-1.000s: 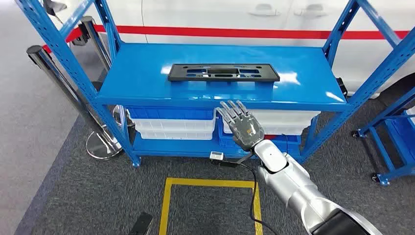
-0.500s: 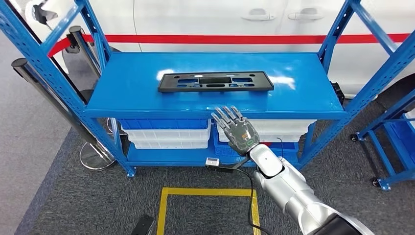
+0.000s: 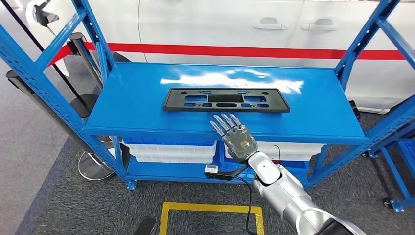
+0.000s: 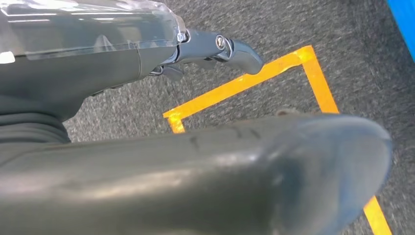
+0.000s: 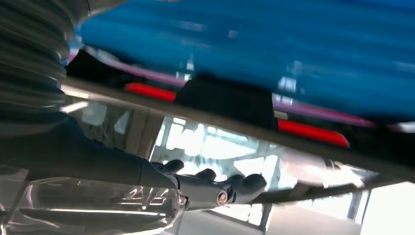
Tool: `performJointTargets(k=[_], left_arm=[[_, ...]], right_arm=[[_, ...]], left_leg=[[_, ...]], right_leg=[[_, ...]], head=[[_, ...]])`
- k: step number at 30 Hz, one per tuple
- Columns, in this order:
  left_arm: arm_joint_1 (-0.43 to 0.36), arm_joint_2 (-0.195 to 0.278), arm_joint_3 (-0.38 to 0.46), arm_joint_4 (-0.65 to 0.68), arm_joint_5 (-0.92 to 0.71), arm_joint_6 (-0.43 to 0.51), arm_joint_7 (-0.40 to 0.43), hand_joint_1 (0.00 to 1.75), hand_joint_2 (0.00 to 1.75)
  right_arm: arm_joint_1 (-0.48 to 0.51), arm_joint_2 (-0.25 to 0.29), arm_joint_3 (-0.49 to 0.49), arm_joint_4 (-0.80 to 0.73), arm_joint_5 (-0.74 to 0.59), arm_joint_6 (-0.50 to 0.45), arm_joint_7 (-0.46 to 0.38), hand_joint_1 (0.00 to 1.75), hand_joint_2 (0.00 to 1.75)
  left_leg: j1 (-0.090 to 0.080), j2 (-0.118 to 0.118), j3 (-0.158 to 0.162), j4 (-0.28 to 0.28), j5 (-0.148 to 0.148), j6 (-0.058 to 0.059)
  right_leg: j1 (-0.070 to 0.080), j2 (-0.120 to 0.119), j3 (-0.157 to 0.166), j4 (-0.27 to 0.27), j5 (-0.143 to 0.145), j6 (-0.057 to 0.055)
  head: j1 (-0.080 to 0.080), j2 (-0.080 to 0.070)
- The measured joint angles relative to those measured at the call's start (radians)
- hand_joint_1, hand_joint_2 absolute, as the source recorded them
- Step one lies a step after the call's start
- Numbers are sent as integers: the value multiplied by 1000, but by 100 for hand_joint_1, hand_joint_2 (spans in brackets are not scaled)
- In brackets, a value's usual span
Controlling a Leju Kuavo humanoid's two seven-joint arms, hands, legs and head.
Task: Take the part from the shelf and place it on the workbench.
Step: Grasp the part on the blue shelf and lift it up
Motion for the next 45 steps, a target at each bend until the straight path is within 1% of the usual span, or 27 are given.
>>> performJointTargets(k=[1,3,5,6,8,9,10,11,12,14,15,16,18,19,20,22,23,24,25,27,28,29,30,33,36,40,45], left_arm=[[-3,-1,-2,0,-2,-1,1,0,0],[-8,-1,-6,-1,-3,-2,2,0,0],[-9,0,-9,-2,-3,-3,1,0,0],[-8,0,-10,-2,-3,-3,0,0,0],[-3,0,-11,-2,0,-3,0,0,0],[0,0,-11,-2,1,-3,0,0,0],[3,0,-11,-2,2,-3,0,0,0],[5,0,-11,-2,2,-3,-1,0,0],[9,1,-11,-1,3,-4,-1,0,0],[14,2,-11,1,3,-8,-3,0,0],[17,2,-11,2,3,-12,-4,0,0],[16,3,-11,2,2,-14,-4,0,0],[13,3,-12,2,-1,-17,-5,0,0],[10,3,-12,2,-2,-16,-6,0,0],[7,3,-12,2,-2,-13,-6,0,0],[6,3,-11,2,2,-3,-3,0,0],[7,3,-11,2,6,3,0,0,0],[8,3,-11,2,9,7,3,0,0],[8,2,-11,2,11,10,6,0,0],[7,1,-11,2,13,12,6,0,0],[5,-1,-11,2,14,12,5,0,0],[3,-3,-11,2,14,13,4,0,0],[2,-4,-11,2,15,14,3,0,0],[1,-4,-7,2,29,21,-1,0,0],[1,-4,4,2,48,32,-10,0,0],[9,-4,16,2,59,47,-25,0,0],[14,-4,19,2,62,48,-23,0,0]], right_arm=[[-5,0,-2,-3,0,-2,3,0,175],[-23,-1,-7,-25,-4,-1,6,0,175],[-45,-5,-12,-58,-8,19,2,0,175],[-51,-7,-12,-73,-9,33,-1,0,175],[-56,-8,-12,-94,-8,59,-9,0,175],[-55,-8,-12,-100,-6,65,-12,0,175],[-54,-7,-11,-102,-1,67,-13,0,175],[-54,-6,-11,-102,6,66,-12,0,175],[-53,-4,-10,-100,12,63,-6,0,175],[-55,2,-10,-98,21,67,6,0,175],[-57,4,-11,-103,19,76,9,0,175],[-62,4,-16,-116,15,92,7,0,175],[-83,1,-34,-163,-1,139,-6,0,175],[-99,-2,-45,-189,-13,164,-18,0,175],[-118,-7,-55,-212,-31,186,-35,0,175],[-148,-15,-67,-238,-86,212,-78,0,175],[-156,-18,-70,-241,-119,218,-102,0,175],[-158,-20,-71,-241,-153,224,-125,0,175],[-159,-21,-71,-237,-187,229,-147,0,175],[-159,-22,-71,-226,-248,238,-177,0,175],[-159,-21,-71,-219,-267,240,-187,0,175],[-159,-19,-71,-213,-280,241,-194,0,175],[-158,-16,-70,-206,-291,248,-200,0,175],[-150,-2,-68,-174,-376,304,-242,0,175],[-117,25,-65,-124,-479,332,-288,0,175],[-75,55,-48,-75,-511,308,-297,0,175],[-66,58,-37,-60,-547,328,-294,0,175]], left_leg=[[-2,0,9,6,-1,-6],[-2,2,-8,62,25,-17],[0,3,-84,189,53,-26],[3,4,-129,250,42,-30],[8,4,-207,308,-44,-40],[10,4,-232,302,-89,-43],[12,4,-247,275,-109,-44],[13,5,-255,227,-84,-44],[13,6,-260,165,-10,-43],[11,8,-268,53,166,-34],[9,9,-273,28,220,-27],[7,8,-276,22,236,-19],[8,8,-275,26,231,-4],[8,7,-272,23,227,3],[9,8,-268,21,224,9],[9,7,-260,21,214,17],[8,6,-255,21,208,19],[8,4,-248,21,202,19],[8,1,-239,22,196,18],[6,-3,-224,23,186,15],[3,-4,-220,24,181,12],[2,-5,-219,25,178,9],[0,-4,-219,27,176,7],[0,-1,-219,27,172,3],[3,0,-214,23,172,-2],[3,0,-212,19,173,-7],[3,1,-212,18,173,-8]], right_leg=[[2,1,4,-7,2,-6],[-3,3,31,-11,-19,-20],[-9,6,68,-21,-39,-30],[-10,7,86,-24,-52,-33],[-12,11,123,-26,-80,-32],[-13,13,143,-26,-95,-30],[-14,14,163,-26,-111,-28],[-15,15,182,-26,-126,-25],[-15,15,197,-26,-140,-22],[-11,19,211,-17,-168,-11],[-9,21,211,-13,-179,-5],[-8,23,212,-10,-188,2],[-12,19,209,-3,-206,15],[-14,16,199,20,-222,21],[-15,13,176,65,-246,26],[-17,10,101,197,-298,33],[-18,10,66,251,-309,35],[-18,9,46,271,-297,35],[-18,9,43,254,-265,33],[-14,8,78,130,-170,19],[-11,6,99,66,-137,11],[-7,4,114,21,-118,5],[-6,3,121,-1,-114,4],[-4,5,123,-9,-116,9],[-1,6,125,-9,-118,3],[-1,6,125,-9,-120,-1],[-1,6,125,-8,-121,-2]], head=[[0,0],[0,0],[-1,0],[-1,0],[-1,0],[-1,0],[-1,0],[-1,0],[-1,0],[-1,0],[-1,0],[-1,0],[-1,0],[-1,0],[-1,0],[-1,0],[-1,0],[-1,0],[-1,0],[-1,0],[-1,0],[-1,0],[-1,0],[-1,0],[-1,0],[-1,0],[-1,0]])
